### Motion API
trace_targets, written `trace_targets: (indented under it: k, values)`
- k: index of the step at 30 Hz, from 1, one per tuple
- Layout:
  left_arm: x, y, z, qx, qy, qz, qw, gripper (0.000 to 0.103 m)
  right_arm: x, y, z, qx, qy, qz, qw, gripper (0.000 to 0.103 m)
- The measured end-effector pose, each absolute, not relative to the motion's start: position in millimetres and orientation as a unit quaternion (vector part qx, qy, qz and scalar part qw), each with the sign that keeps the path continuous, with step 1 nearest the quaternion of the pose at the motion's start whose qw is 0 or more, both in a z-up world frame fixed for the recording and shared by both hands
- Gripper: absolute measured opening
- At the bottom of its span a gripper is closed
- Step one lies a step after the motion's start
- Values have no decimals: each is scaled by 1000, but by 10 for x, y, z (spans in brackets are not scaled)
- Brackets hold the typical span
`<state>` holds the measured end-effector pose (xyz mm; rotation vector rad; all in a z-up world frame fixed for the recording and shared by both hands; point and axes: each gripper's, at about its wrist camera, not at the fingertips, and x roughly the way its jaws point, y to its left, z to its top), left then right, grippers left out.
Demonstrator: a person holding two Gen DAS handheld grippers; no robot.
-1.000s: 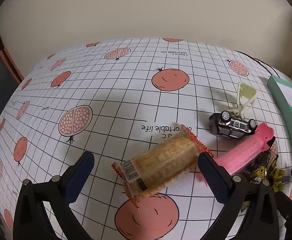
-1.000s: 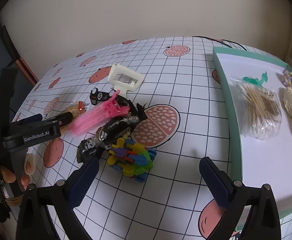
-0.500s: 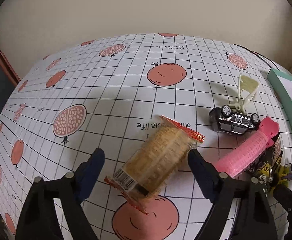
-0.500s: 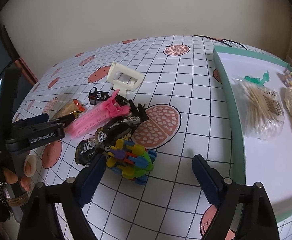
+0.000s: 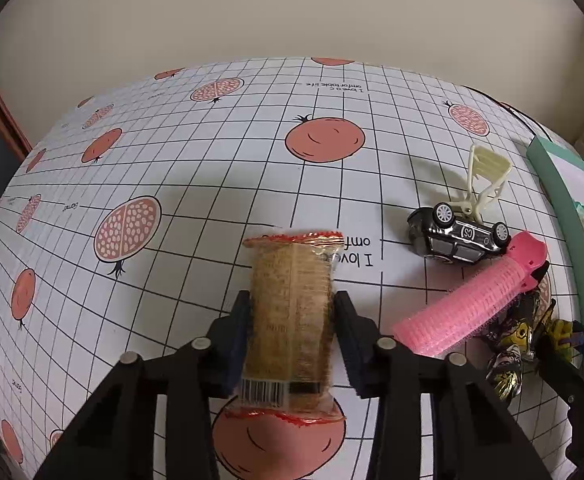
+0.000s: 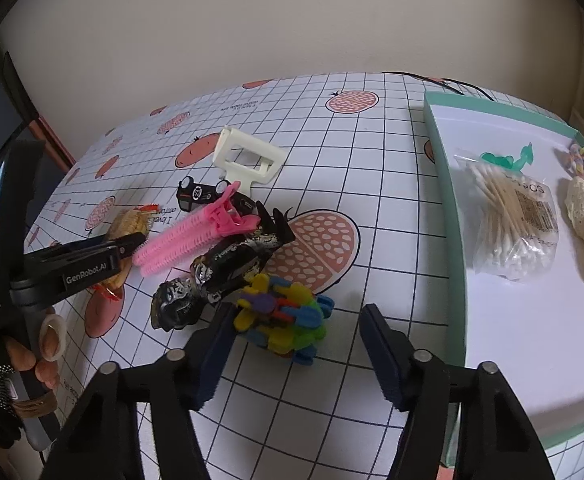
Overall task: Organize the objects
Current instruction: 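Grasp the wafer snack packet with the left tool while the right tool grasps the colorful block toy, then carry the wafer packet and block toy in both tools over the tray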
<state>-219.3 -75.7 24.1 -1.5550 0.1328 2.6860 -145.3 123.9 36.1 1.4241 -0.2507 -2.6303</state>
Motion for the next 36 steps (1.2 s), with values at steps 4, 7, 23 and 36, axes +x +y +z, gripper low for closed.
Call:
trace_targets:
  k: [4, 7, 23, 36]
  values:
    - [-2192, -760, 247, -501, 40, 865, 17, 40, -1448, 1262, 368, 473, -90, -874, 73, 55]
    - [-2188, -764, 250, -501, 39, 864, 16, 40, -1446, 1279, 379, 472, -91, -873, 74, 49]
    - [-2173, -835, 257, -504, 20, 863, 10, 40, -1427, 1322, 428, 468, -93, -873, 99, 42]
    - [-2162, -896, 309, -504, 4, 863, -6, 38, -1396, 1368, 529, 452, -108, -878, 110, 42]
